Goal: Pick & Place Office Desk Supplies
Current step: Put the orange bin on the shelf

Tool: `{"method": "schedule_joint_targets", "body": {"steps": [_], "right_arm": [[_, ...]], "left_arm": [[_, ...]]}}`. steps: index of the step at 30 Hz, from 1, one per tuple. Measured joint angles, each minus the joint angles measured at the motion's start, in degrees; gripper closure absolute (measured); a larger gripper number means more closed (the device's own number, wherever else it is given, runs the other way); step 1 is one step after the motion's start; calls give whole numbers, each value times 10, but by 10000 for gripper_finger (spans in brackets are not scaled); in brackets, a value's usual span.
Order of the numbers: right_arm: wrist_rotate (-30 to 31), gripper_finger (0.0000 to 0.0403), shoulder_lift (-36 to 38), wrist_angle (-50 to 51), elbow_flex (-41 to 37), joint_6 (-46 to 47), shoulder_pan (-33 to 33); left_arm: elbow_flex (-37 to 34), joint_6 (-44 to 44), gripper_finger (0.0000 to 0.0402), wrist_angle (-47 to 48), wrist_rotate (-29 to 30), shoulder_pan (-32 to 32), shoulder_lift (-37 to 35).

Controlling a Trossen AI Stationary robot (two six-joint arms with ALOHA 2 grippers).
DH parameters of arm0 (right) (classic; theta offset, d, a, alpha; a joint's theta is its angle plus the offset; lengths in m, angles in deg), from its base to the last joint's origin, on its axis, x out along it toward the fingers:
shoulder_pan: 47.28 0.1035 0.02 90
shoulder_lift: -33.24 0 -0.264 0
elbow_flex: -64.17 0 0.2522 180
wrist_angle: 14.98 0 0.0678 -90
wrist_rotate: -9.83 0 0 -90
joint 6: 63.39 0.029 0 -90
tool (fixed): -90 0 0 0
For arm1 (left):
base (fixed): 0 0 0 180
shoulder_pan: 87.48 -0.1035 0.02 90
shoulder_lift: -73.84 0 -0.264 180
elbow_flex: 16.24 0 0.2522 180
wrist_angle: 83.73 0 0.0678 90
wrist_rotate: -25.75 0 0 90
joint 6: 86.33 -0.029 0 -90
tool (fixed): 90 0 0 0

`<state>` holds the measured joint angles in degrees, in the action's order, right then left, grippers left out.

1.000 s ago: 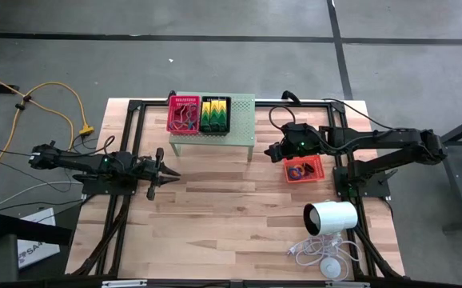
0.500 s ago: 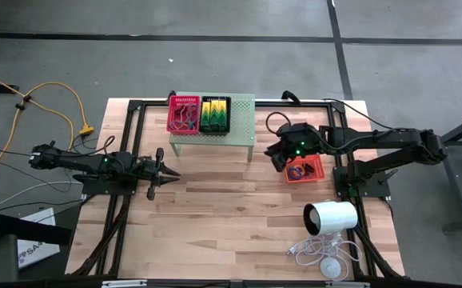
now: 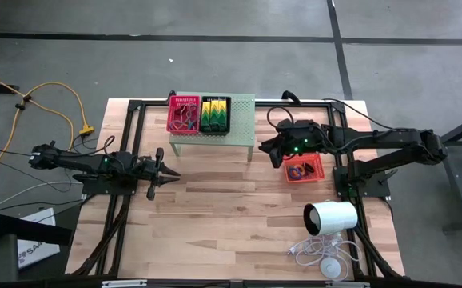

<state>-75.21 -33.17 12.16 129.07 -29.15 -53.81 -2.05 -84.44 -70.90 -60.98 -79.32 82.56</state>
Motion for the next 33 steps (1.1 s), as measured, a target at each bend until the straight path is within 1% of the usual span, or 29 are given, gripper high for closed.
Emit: {"method": "schedule_joint_targets", "body": {"steps": [7,15,20,28,33], "right_arm": [[-19,308,0,-21,0,-28,0],[-21,308,0,-21,0,-30,0],[-35,308,0,32,0,-26,0],[-38,308,0,143,0,32,-8],[-37,308,0,195,0,38,-15]], "left_arm": [[0,0,345,0,0,0,0],[0,0,345,0,0,0,0],[0,0,345,0,0,0,0],[0,0,345,0,0,0,0],[0,0,345,0,0,0,0]]}}
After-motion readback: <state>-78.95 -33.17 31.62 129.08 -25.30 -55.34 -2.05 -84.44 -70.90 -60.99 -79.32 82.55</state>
